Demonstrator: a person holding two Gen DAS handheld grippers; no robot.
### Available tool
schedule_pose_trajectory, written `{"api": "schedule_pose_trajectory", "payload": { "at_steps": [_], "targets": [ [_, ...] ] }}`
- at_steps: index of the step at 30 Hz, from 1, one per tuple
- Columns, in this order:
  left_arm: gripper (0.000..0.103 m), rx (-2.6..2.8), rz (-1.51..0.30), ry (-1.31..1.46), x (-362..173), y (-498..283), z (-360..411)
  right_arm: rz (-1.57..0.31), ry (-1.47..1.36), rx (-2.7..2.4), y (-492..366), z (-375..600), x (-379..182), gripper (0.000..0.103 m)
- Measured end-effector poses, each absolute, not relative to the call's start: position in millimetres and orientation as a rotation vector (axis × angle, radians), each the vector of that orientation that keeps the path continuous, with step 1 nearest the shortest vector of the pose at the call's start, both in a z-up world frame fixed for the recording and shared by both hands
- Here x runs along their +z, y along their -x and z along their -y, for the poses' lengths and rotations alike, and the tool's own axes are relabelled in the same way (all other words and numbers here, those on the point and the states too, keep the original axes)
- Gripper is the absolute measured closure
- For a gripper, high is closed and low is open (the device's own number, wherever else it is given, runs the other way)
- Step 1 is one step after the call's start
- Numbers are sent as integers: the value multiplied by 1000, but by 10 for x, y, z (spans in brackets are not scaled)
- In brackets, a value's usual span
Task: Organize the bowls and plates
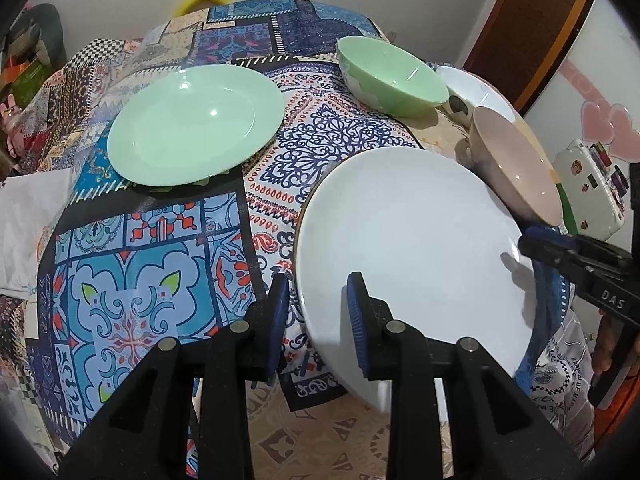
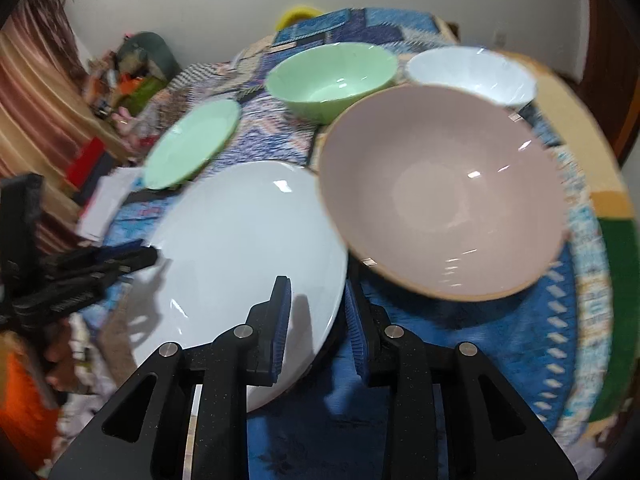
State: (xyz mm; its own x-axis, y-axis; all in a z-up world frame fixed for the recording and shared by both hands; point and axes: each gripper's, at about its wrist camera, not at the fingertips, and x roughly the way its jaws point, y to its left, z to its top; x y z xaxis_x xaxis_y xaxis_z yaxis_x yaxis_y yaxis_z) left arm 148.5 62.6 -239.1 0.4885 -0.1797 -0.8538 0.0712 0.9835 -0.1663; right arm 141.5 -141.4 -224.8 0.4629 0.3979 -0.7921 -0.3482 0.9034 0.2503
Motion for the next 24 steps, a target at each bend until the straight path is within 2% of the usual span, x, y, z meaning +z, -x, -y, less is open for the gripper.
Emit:
{"api": "schedule_pose_trajectory", "payload": {
  "at_steps": [6, 9, 11, 15, 18, 19, 21, 24],
  "targets": [
    [74, -153, -973, 99, -2152, -1357, -683, -959, -33, 477, -1390, 1398, -2146, 77],
    [69, -143, -929, 97, -1993, -1289, -747, -929, -17, 507, -1381, 1308, -2054, 77],
    [62, -124, -890, 98, -1859, -1252, -829, -912, -11, 523, -1409, 1232, -1998, 76],
    [39, -63, -805, 82, -1622, -1231, -1008, -870, -1, 563, -1540, 1005, -1874, 74],
    [25, -15, -761, 80, -1494, -1291, -1206, -832, 21, 585, -1612, 826, -1785, 67],
    [19, 1, -754, 81, -1469, -1335, -1277, -821, 28, 590, -1651, 764, -1758, 62],
    [12, 30, -743, 90, -1435, -1420, -1423, -803, 36, 600, -1733, 649, -1717, 55],
    [9, 61, -743, 108, -1435, -1542, -1626, -796, 43, 618, -1865, 471, -1692, 54]
  ]
}}
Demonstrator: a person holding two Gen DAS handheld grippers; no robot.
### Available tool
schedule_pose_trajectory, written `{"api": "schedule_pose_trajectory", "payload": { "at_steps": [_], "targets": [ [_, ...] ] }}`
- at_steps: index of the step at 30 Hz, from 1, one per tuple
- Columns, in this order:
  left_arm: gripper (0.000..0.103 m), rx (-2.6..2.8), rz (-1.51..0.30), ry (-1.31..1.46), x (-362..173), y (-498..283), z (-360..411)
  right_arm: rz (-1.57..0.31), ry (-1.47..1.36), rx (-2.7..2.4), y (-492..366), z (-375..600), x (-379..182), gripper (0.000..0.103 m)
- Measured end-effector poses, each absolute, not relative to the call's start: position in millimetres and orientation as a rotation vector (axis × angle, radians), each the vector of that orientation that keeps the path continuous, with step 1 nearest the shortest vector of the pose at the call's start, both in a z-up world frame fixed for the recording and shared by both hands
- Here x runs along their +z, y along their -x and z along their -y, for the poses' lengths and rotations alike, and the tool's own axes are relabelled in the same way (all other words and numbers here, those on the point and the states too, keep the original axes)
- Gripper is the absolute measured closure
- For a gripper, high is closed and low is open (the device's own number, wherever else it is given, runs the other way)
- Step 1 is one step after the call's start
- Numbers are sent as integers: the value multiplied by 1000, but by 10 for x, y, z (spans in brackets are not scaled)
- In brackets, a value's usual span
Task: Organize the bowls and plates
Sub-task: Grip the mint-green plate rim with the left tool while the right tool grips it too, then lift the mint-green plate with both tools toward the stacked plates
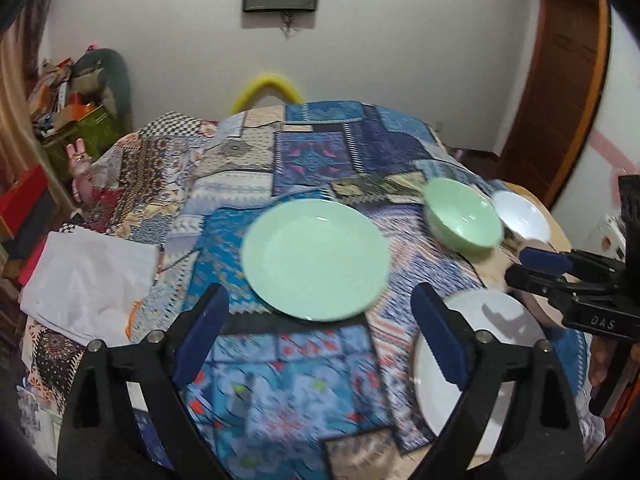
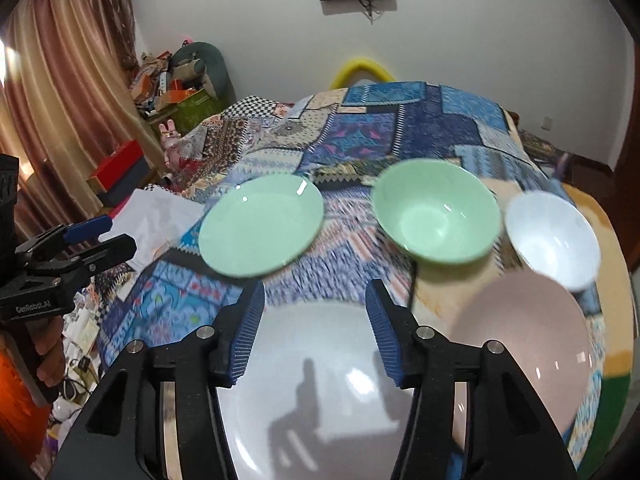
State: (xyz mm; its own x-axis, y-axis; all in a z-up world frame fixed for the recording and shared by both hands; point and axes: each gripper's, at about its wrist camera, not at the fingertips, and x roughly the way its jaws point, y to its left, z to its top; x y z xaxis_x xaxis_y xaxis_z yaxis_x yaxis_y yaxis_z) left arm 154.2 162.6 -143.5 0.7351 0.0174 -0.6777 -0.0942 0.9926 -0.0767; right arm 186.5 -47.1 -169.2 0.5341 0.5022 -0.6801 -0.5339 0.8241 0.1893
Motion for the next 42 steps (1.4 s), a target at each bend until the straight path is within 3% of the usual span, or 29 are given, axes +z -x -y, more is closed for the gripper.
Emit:
{"api": "schedule_pose_trajectory", "payload": {
  "at_steps": [13, 14, 16, 18, 20, 24, 29, 42],
  "targets": [
    [9, 99, -880, 162, -2169, -2385, -2292, -921, 106, 625, -2548, -39, -2069, 53],
    [11, 95, -891, 164, -2226, -2433, -2314, -930, 104, 626, -2587, -51, -2097, 53],
    [28, 77, -927, 167, -2338, -2542, -2366, -952, 99, 628, -2689, -79, -2150, 53],
    [38, 63, -964, 196, -2455, -2660, -2440, -970, 84, 639, -2764, -100, -2182, 53],
    [43, 50, -982, 236, -2528, -2721, -2508, -990, 78, 653, -2829, -155, -2217, 54],
    [58, 42, -1006, 272, -2632, -2803, -2594, -1008, 105, 668, -2901, -293, -2272, 65],
    [65, 8, -1000, 237, -2657, -2832, -2554, -1083, 153, 653, -3017, -463, -2444, 75],
    [66, -30, -998, 203, -2675, -2851, -2444, -1104, 179, 642, -3049, -504, -2521, 77]
  ]
}}
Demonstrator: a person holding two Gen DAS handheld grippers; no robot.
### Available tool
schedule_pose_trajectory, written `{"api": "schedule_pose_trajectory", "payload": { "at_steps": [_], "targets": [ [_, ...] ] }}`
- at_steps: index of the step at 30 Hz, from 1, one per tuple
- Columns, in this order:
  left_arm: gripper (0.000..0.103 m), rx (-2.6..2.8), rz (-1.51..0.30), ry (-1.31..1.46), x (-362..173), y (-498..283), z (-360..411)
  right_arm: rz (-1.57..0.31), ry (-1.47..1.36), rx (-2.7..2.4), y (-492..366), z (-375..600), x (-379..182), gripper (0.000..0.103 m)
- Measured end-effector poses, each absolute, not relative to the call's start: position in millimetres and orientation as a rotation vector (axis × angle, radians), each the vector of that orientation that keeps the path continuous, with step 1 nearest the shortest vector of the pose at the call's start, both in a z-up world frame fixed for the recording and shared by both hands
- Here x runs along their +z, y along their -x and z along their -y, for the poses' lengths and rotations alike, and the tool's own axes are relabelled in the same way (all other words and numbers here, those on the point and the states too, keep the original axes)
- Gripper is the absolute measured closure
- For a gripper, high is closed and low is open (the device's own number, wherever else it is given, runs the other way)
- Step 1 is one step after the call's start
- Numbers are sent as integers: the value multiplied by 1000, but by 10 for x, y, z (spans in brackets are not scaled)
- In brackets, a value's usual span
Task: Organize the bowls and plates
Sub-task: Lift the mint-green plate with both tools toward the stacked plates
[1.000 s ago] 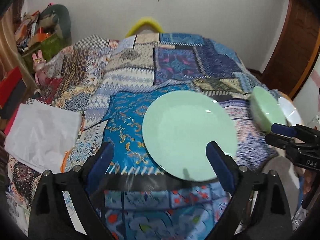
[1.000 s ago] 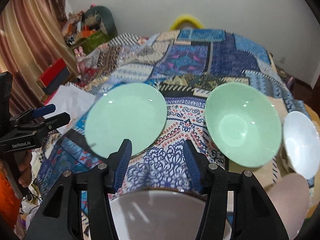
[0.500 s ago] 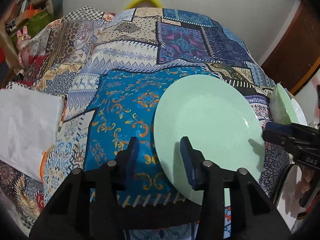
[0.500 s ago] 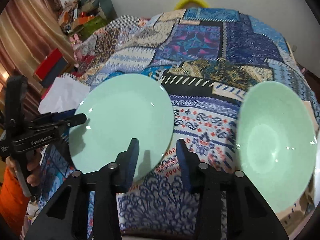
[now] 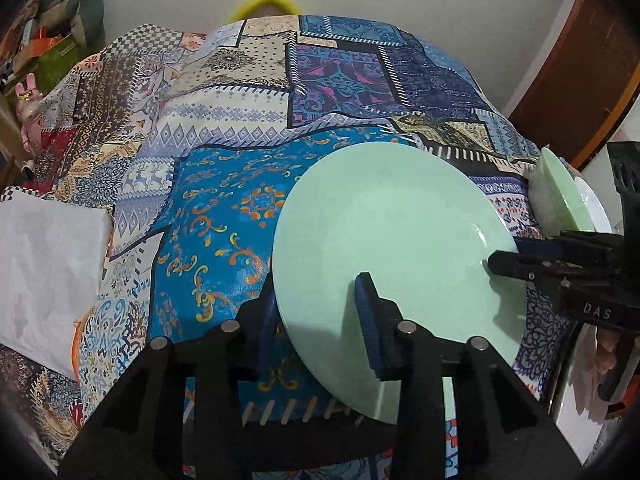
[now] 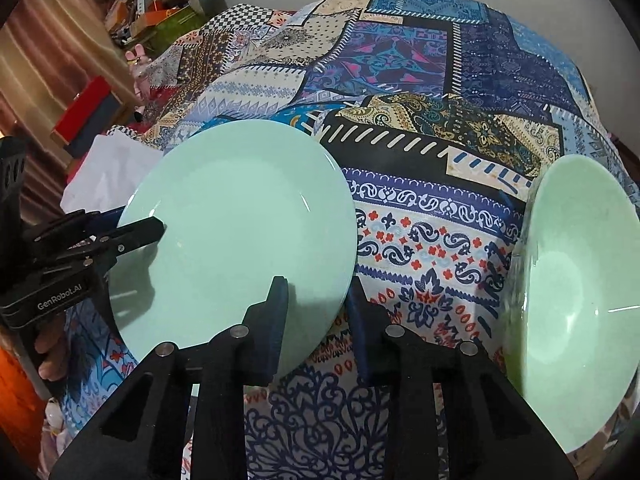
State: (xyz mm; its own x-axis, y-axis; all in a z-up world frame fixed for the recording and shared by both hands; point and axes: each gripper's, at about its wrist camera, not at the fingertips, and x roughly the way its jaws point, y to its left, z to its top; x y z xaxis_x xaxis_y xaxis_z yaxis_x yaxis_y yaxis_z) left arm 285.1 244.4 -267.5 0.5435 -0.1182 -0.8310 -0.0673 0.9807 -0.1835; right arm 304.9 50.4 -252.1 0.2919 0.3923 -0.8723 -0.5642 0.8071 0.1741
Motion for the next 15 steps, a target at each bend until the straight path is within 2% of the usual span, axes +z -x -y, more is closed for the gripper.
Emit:
{"api": "schedule_pose_trajectory", "payload": {
  "at_steps": [3, 15],
  "targets": [
    [68, -34, -998, 193, -2656, -2790, -2427, -1104, 168, 646, -3048, -480, -2501, 80],
    [68, -5, -978, 198, -2581, -2521, -2364, -1072, 168, 673, -2834, -460, -2467, 80]
  ]
}}
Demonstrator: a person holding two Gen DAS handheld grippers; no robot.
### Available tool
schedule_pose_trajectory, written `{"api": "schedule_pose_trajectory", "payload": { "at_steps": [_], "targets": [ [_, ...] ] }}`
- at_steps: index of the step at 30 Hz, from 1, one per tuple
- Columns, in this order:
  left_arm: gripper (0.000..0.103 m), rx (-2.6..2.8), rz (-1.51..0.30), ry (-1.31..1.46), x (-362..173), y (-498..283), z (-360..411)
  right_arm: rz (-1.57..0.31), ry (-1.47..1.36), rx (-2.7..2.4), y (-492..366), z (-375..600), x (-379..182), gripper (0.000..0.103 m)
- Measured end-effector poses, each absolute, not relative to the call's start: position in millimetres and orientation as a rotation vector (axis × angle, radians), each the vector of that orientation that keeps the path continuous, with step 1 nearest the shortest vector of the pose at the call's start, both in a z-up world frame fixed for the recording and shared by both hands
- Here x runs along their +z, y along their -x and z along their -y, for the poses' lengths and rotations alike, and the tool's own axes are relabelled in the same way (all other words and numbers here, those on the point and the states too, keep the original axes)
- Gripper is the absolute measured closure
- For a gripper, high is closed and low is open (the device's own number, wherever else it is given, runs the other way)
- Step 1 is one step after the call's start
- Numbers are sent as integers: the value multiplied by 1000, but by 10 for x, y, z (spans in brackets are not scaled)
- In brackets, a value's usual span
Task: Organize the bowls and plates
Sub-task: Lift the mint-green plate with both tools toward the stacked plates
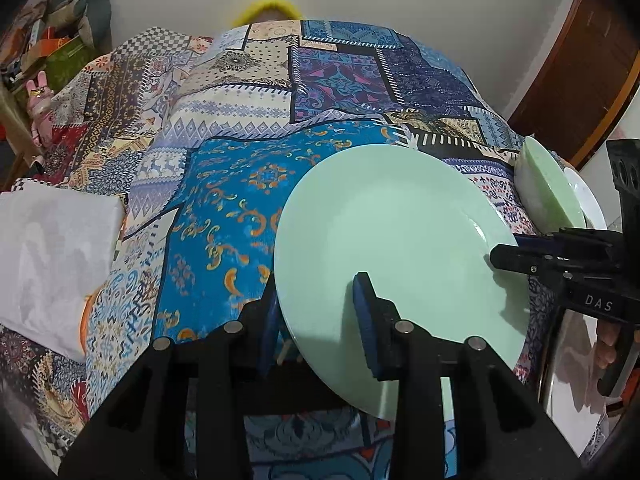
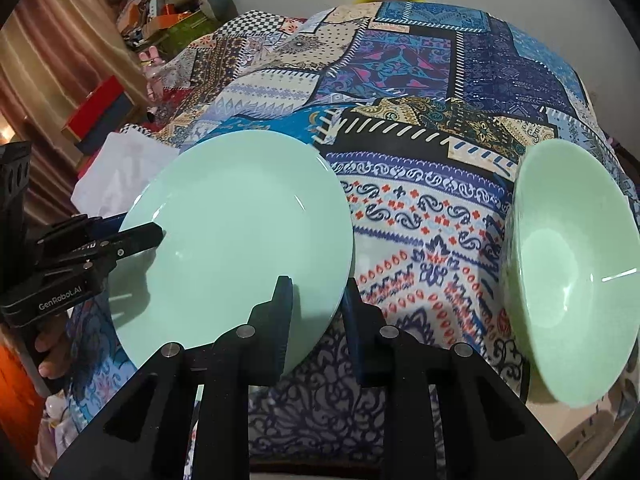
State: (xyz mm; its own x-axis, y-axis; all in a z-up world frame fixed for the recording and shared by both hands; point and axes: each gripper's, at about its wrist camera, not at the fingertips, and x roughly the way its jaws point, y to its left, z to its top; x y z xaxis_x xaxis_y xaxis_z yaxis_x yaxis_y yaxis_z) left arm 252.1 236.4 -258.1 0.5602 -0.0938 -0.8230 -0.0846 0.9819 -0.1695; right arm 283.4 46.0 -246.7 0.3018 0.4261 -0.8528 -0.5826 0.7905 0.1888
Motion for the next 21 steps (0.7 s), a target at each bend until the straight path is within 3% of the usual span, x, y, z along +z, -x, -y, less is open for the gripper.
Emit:
{"api": "schedule_pose_trajectory", "payload": {
  "at_steps": [21],
  "targets": [
    [68, -9, -927, 206, -2207, -2162, -2197, -1018, 118, 693, -2535, -292, -2275, 80]
  ]
}}
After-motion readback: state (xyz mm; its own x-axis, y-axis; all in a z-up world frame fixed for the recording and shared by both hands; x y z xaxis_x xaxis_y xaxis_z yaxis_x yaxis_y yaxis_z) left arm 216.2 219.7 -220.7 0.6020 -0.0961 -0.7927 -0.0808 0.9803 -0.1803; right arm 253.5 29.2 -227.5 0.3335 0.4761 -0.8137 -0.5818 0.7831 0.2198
